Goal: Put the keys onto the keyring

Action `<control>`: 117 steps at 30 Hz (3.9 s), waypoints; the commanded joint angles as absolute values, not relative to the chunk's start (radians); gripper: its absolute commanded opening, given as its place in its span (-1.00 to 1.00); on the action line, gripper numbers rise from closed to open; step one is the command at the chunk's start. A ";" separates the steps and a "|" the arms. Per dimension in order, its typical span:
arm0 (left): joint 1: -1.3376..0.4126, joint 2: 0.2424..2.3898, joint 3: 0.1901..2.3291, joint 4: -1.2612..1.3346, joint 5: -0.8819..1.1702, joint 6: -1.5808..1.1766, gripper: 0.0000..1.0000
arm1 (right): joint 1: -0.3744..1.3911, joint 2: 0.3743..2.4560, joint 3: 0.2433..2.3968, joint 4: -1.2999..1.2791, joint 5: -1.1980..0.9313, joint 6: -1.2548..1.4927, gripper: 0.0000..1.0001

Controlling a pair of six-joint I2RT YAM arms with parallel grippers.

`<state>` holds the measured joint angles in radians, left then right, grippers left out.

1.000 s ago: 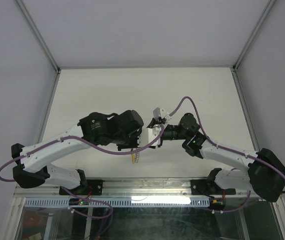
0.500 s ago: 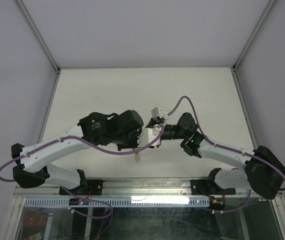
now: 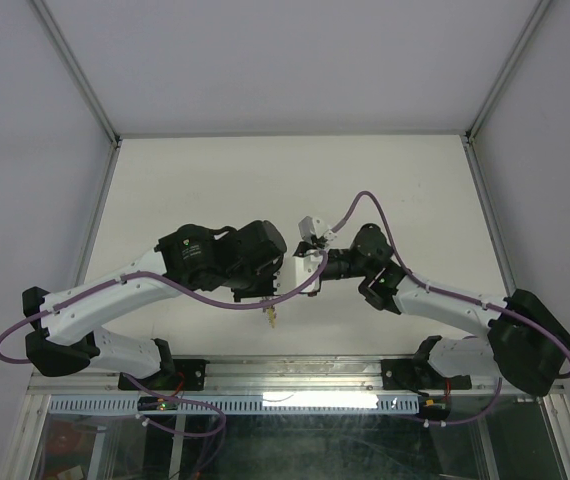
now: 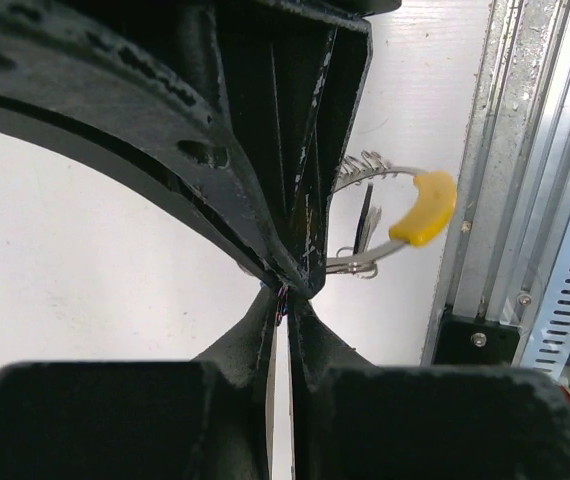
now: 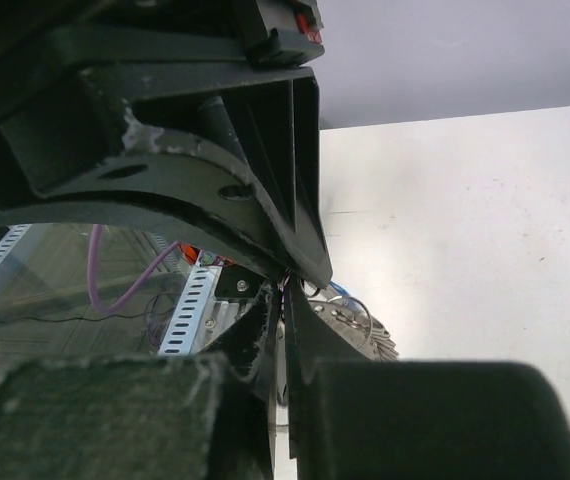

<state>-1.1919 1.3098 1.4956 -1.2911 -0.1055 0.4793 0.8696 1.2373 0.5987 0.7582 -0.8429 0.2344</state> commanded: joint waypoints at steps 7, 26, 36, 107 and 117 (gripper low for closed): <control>-1.207 1.228 1.516 -1.182 -0.098 0.452 -0.52 | 0.872 1.134 0.644 0.637 -0.787 0.113 -1.00; -1.206 0.931 1.287 -0.811 0.010 0.385 -0.25 | 0.873 0.952 0.604 0.651 -0.801 0.087 -1.00; -1.207 0.873 1.255 -0.679 0.082 0.375 -0.20 | 0.870 0.958 0.514 1.052 -0.761 0.286 -1.00; -1.207 0.923 1.248 -0.663 0.209 0.379 -1.00 | 0.860 0.928 0.513 1.215 -0.680 0.364 -1.00; -1.207 0.929 1.251 -0.663 0.199 0.379 -1.00 | 0.860 0.884 0.523 1.056 -0.636 0.270 -1.00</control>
<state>-1.1984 0.9295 1.2465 -0.6804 0.1841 0.3847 0.8619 0.9348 0.4839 1.0988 -0.7136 0.3477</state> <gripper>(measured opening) 0.002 0.007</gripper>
